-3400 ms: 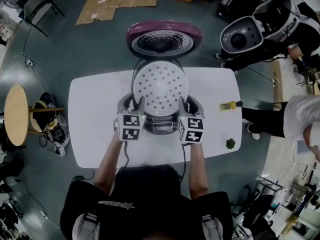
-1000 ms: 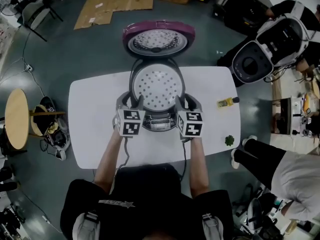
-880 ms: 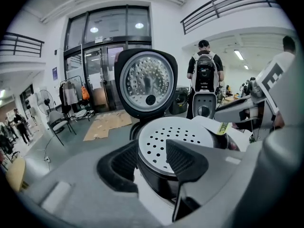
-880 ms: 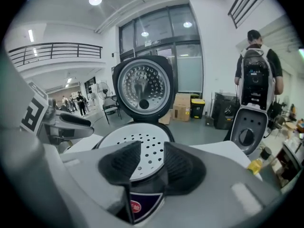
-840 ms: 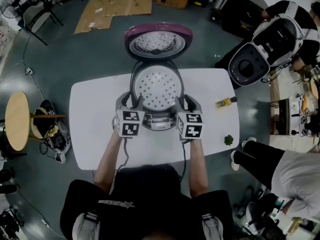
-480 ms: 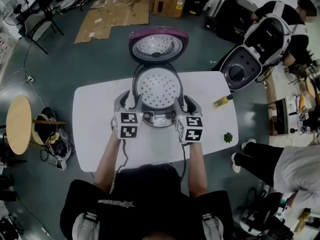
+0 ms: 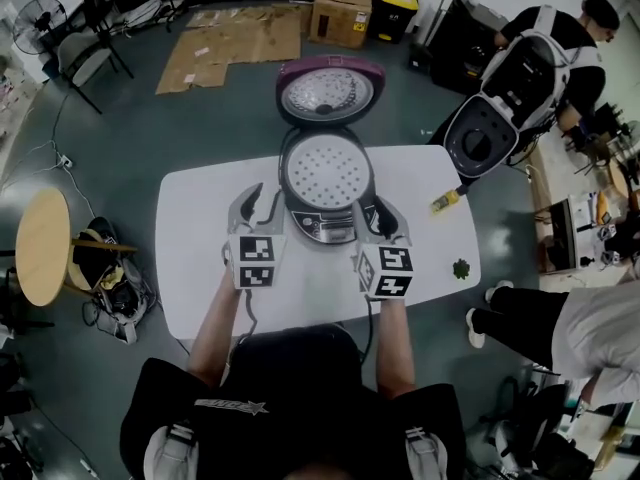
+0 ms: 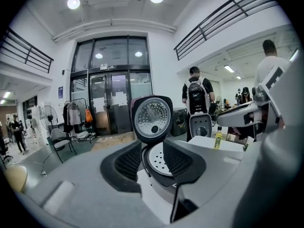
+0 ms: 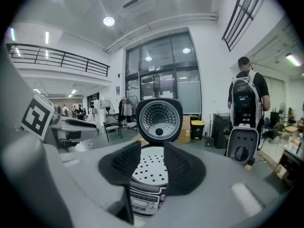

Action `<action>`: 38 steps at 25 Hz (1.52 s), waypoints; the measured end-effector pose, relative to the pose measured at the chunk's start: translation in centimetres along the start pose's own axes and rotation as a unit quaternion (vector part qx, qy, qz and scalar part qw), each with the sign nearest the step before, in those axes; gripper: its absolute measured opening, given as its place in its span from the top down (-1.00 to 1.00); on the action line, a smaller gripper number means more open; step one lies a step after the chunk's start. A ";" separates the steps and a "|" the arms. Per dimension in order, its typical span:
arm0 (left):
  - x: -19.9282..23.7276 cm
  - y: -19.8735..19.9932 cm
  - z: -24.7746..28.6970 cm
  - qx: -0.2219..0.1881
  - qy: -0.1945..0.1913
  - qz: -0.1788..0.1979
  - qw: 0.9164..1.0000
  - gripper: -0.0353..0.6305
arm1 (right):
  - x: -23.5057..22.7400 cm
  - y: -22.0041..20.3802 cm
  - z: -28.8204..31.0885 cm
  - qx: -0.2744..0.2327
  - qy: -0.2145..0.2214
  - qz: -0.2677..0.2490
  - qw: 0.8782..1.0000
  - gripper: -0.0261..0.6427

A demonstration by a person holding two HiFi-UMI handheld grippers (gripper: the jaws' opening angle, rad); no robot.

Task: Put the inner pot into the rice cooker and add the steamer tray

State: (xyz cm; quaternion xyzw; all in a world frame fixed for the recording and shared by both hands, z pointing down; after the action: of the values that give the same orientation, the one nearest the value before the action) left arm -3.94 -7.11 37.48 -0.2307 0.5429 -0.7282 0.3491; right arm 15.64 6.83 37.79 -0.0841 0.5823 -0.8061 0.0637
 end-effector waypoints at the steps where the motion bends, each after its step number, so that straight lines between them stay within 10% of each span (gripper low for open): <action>1: 0.1 0.0 -0.6 -0.009 0.000 0.000 1.000 0.44 | 0.4 0.0 -0.5 -0.009 0.000 -0.001 1.000 0.46; 14: 4.0 -3.0 -8.2 -0.050 0.011 -0.008 0.999 0.68 | 7.6 -0.4 -3.9 -0.103 -0.006 -0.016 0.995 0.65; 38: 3.9 -5.1 -10.9 -0.044 0.021 -0.012 0.999 0.85 | 9.1 -3.4 -5.2 -0.075 0.001 -0.019 0.997 0.90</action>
State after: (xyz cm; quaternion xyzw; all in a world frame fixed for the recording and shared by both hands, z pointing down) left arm -15.55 -2.36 38.83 -0.2371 0.5791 -0.7123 0.3180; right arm 5.65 10.90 39.97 -0.0995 0.6394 -0.7613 0.0413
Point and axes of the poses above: the fingertips, and each gripper's own axes: z forward along the fingers, x to its left, y out of its top, the point moved 8 cm from there along -z, backward along the fingers, and after that the axes turned 6 degrees about -z, right-handed, at the moved point
